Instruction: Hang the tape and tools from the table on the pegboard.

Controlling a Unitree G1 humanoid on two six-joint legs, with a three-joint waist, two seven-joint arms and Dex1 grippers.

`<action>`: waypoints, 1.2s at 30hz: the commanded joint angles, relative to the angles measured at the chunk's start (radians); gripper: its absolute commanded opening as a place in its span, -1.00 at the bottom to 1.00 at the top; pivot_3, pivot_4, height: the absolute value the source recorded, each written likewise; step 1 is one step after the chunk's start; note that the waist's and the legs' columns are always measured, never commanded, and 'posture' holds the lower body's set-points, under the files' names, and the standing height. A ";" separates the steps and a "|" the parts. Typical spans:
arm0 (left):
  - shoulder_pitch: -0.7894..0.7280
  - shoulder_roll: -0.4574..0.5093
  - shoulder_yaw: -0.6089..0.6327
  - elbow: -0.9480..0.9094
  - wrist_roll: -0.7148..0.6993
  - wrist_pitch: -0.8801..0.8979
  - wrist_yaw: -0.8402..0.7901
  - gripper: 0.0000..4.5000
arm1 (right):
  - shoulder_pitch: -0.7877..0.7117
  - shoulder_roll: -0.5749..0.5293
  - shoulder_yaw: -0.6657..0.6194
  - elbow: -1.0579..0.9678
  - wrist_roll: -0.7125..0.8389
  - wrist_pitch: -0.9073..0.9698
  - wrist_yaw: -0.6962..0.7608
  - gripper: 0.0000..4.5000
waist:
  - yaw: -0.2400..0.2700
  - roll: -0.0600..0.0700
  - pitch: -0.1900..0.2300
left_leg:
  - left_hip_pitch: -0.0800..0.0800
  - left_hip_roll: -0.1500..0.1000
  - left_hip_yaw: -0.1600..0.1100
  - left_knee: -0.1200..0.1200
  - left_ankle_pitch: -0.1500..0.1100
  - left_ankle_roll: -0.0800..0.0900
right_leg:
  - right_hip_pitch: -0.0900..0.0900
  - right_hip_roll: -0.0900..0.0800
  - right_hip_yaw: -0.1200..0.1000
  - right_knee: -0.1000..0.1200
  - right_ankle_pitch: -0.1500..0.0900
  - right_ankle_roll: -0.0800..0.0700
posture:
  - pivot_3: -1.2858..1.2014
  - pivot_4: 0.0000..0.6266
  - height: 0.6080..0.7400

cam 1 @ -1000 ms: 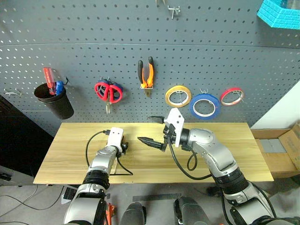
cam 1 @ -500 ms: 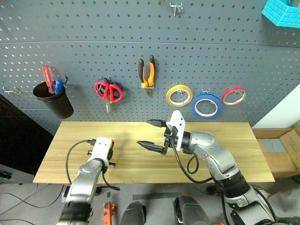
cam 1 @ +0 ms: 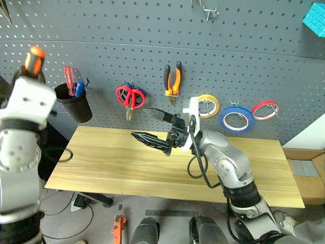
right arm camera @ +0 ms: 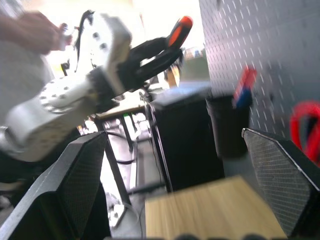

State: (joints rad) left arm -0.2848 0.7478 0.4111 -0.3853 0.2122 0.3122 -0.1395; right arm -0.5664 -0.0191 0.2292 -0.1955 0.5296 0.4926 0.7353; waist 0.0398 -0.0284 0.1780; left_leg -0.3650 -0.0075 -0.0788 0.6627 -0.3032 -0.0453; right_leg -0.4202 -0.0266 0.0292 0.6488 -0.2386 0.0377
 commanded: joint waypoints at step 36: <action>-0.430 -0.001 -0.043 0.551 -0.152 -0.167 0.105 -0.63 | -0.058 0.020 0.016 0.086 -0.081 -0.069 -0.067 1.00 | -0.019 -0.001 0.005 | -0.001 0.001 0.002 0.002 -0.003 0.004 | -0.008 0.003 0.005 0.009 0.000 -0.001 | 0.16 -0.41 1.00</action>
State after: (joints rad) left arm -0.6584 0.7047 0.3571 0.1821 0.0635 0.1720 -0.0281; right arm -0.6048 -0.0052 0.2514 -0.0925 0.4497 0.4468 0.6571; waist 0.0208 -0.0299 0.1828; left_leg -0.3663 -0.0061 -0.0768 0.6645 -0.3057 -0.0418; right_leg -0.4280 -0.0233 0.0335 0.6583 -0.2390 0.0366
